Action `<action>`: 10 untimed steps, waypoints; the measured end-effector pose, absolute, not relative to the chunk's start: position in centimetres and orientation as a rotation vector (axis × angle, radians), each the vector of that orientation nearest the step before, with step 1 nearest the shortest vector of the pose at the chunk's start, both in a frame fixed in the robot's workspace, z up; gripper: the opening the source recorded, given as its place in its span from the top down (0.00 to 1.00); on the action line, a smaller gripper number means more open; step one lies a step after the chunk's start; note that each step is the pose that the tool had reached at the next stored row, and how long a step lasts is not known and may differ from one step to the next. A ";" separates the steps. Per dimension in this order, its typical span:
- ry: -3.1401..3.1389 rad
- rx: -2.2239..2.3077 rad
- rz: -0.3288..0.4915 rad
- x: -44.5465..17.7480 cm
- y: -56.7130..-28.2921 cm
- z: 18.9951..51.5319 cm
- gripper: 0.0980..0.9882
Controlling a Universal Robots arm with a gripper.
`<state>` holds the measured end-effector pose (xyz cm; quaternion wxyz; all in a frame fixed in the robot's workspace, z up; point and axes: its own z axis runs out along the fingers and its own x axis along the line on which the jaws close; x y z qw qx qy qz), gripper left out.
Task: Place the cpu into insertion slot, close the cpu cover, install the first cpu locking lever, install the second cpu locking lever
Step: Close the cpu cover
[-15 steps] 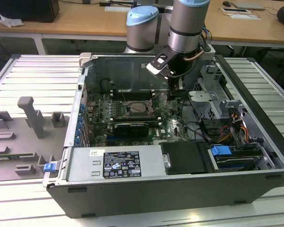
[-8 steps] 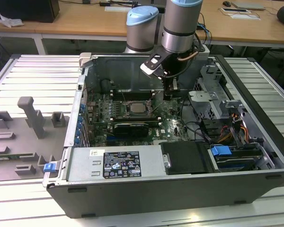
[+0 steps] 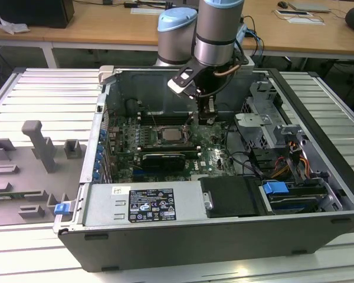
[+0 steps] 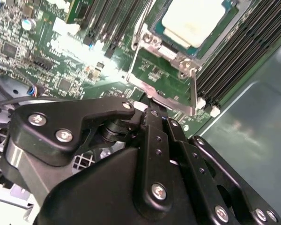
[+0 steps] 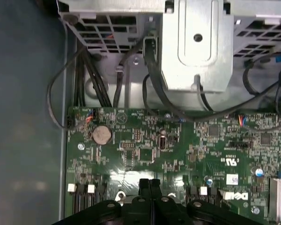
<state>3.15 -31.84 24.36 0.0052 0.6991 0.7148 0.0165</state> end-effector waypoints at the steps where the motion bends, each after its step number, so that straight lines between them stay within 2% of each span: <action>1: 2.238 2.189 0.052 2.9 -31.8 24.3 0.99; 10: 2.239 2.188 0.052 1.2 -31.8 24.2 0.99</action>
